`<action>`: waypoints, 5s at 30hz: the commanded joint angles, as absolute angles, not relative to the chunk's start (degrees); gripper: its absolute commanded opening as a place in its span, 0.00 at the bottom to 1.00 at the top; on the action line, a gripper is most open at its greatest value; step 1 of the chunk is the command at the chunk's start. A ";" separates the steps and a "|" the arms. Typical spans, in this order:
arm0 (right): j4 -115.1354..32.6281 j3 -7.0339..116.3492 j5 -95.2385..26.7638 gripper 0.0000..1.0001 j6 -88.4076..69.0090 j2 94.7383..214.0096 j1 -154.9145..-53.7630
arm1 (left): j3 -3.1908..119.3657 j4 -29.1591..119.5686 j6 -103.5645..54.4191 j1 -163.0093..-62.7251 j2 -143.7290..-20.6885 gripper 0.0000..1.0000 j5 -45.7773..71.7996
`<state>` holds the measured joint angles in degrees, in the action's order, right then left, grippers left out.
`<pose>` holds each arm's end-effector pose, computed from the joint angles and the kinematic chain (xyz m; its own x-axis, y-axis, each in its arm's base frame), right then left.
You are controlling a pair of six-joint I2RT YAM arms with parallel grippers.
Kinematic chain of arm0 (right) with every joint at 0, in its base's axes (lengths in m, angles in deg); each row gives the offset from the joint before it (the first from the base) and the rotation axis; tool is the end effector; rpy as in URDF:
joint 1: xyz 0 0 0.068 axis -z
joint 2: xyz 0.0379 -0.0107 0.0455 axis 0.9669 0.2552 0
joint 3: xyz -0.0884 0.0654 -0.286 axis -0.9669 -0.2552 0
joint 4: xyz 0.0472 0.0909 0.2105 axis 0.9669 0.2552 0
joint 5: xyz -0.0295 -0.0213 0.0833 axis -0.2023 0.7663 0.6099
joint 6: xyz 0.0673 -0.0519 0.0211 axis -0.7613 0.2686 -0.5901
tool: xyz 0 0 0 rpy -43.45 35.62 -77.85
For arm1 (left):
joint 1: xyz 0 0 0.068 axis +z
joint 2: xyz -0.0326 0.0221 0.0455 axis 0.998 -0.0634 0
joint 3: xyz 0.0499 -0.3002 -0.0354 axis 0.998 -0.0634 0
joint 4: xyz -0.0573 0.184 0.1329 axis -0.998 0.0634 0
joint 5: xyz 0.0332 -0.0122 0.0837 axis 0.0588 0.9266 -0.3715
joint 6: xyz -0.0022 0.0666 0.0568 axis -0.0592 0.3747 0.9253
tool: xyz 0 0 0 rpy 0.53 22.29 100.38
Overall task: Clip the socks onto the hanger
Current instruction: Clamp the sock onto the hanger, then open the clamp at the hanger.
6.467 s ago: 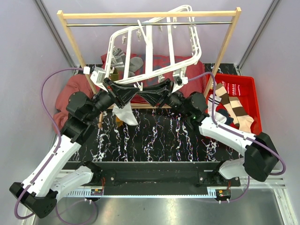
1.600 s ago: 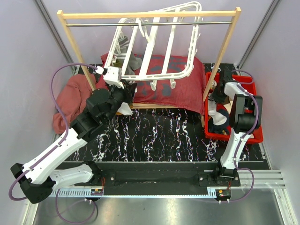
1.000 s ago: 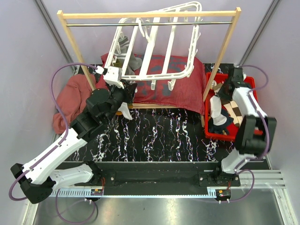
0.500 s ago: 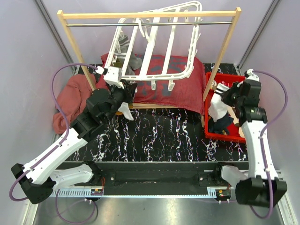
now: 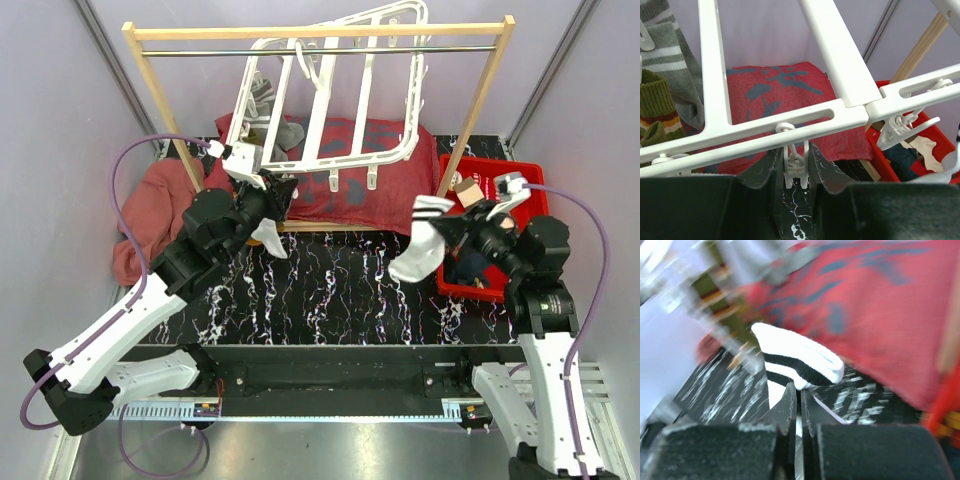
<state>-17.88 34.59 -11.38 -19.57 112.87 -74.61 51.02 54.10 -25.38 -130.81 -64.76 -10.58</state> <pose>0.1205 0.0381 0.4011 -0.2746 0.2504 -0.9284 -0.4329 0.8300 0.3518 0.1692 -0.1371 0.4538 -0.1001 -0.1916 -0.9764 0.4761 0.8524 -0.2161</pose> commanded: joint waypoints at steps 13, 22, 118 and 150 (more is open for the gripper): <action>-52.54 23.76 -9.43 0.00 -22.76 125.66 -108.42 | 49.99 53.11 -29.07 -129.52 -63.41 0.00 0.09; -78.03 26.30 -3.04 0.00 -31.70 142.80 -109.58 | 48.85 50.56 -30.83 -126.71 -62.79 0.00 6.42; -86.15 37.56 1.10 0.19 -31.36 154.15 -109.49 | 48.85 50.74 -31.80 -122.32 -61.91 0.77 9.67; -76.75 9.87 -22.19 0.83 -23.19 124.11 -109.58 | 57.71 61.99 -31.90 -143.47 -59.27 0.81 -9.10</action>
